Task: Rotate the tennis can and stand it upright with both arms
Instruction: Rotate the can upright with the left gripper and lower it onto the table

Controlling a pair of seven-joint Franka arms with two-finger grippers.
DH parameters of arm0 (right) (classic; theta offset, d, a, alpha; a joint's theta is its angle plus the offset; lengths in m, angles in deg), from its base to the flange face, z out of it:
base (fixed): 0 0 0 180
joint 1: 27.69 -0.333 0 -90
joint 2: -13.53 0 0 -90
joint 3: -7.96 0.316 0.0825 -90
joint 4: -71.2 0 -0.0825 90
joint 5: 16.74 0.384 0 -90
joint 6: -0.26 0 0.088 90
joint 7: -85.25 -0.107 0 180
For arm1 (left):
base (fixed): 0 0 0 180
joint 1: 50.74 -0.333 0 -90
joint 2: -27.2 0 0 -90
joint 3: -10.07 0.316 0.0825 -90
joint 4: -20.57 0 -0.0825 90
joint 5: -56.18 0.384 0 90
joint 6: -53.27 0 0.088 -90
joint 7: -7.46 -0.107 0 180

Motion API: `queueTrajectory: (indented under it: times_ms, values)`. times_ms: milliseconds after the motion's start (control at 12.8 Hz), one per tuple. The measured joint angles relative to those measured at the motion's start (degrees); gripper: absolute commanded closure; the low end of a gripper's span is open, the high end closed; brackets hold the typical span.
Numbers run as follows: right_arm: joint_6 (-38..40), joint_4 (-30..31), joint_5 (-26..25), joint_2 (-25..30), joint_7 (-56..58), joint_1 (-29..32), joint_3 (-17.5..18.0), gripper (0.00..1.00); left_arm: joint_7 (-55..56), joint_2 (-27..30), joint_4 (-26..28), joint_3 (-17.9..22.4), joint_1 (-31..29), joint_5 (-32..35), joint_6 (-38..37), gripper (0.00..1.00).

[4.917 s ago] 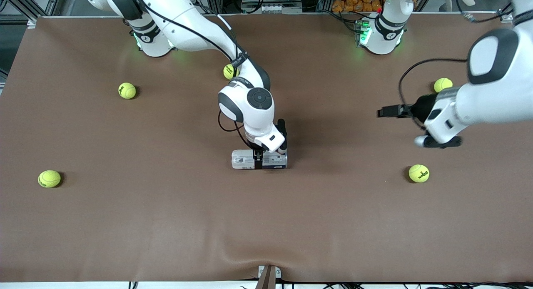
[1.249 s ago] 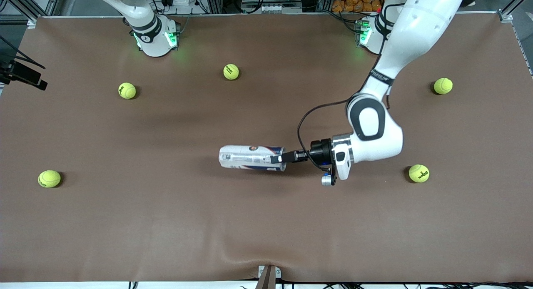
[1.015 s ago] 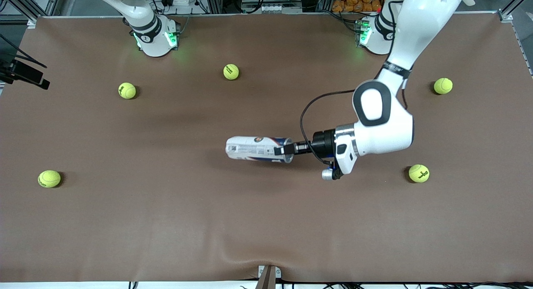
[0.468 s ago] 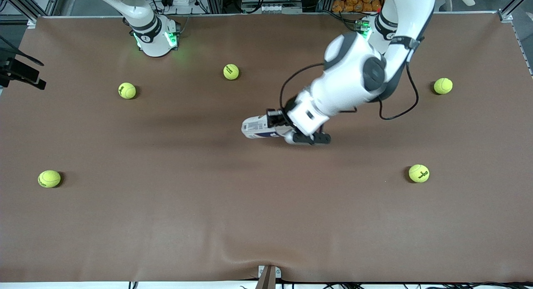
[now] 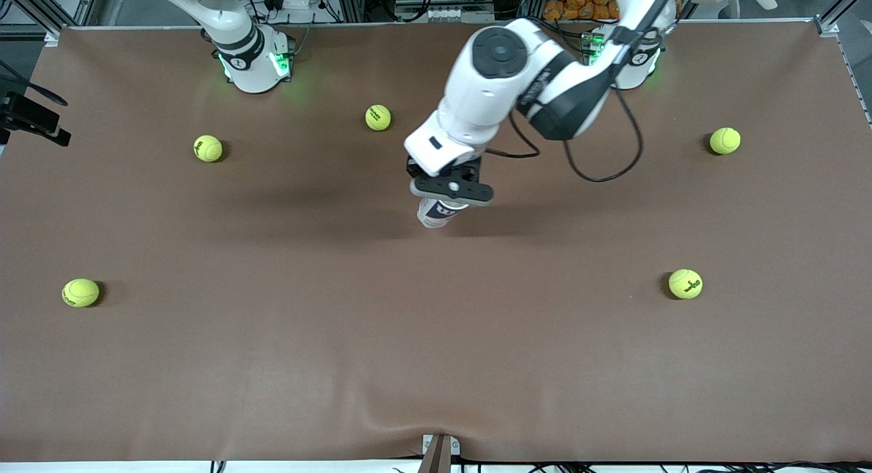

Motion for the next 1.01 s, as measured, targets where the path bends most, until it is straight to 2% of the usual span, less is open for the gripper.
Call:
queueTrajectory:
  times_ms: [390, 468, 546, 624, 702, 1015]
  values:
    - [-0.12, 0.0, 0.0, 0.01, -1.29, 0.0, -0.04, 0.0, 1.19, -7.14, -2.77, 2.92, 6.71, 7.82, 0.06, 1.0]
    - [-0.16, -0.01, 0.0, 0.01, -1.54, 0.0, -0.03, 0.0, 1.32, -8.25, -3.32, 4.26, 8.18, 8.17, 0.06, 0.93]
    - [-0.16, -0.01, 0.0, 0.01, -1.69, 0.0, -0.02, 0.0, 1.32, -9.05, -3.82, 5.7, 9.57, 8.2, 0.06, 0.81]
    - [-0.16, 0.0, 0.01, 0.01, -1.83, 0.0, 0.0, 0.0, 1.32, -9.52, -4.26, 6.84, 10.62, 8.21, 0.06, 0.23]
    - [-0.2, 0.0, 0.03, 0.0, -1.91, -0.01, 0.02, 0.0, 1.33, -9.65, -4.63, 7.41, 11.1, 8.21, 0.05, 0.0]
    - [-0.69, -0.19, 0.05, 0.01, -2.07, -0.03, 0.12, 0.0, 1.47, -9.62, -5.53, 8.08, 11.14, 8.22, 0.02, 0.0]
